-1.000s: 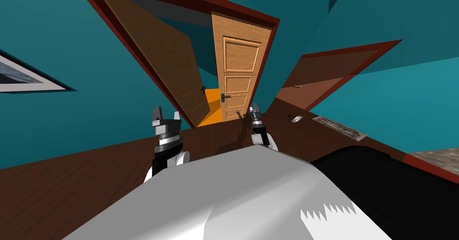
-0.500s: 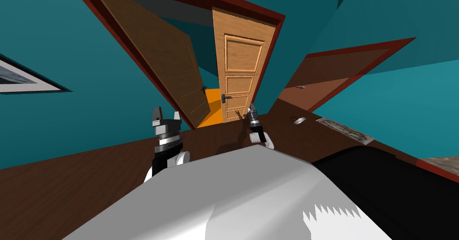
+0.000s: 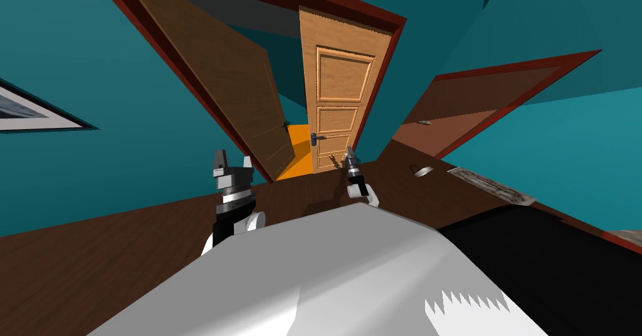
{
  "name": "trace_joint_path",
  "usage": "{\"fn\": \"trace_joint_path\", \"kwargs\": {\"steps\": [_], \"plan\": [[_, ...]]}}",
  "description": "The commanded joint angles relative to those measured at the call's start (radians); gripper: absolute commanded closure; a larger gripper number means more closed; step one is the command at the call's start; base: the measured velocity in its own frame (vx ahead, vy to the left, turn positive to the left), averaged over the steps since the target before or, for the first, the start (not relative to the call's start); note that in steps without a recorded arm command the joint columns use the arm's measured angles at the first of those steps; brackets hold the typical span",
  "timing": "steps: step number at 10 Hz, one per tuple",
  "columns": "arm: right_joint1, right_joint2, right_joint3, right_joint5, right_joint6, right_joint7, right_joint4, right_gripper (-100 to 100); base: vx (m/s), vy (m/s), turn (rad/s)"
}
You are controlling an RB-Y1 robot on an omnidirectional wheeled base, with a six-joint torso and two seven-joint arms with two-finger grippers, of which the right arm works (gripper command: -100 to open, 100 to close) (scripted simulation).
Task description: Push the door open
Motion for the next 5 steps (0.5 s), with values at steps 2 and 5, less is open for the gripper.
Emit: {"fn": "trace_joint_path", "kwargs": {"steps": [2,5], "plan": [[-0.041,0.002,-0.001,-0.004,0.015,0.005,0.059,-100,0.115,-0.016,0.028],[-0.082,0.004,-0.004,-0.009,0.025,0.009,0.129,-100,0.100,-0.008,0.025]]}}
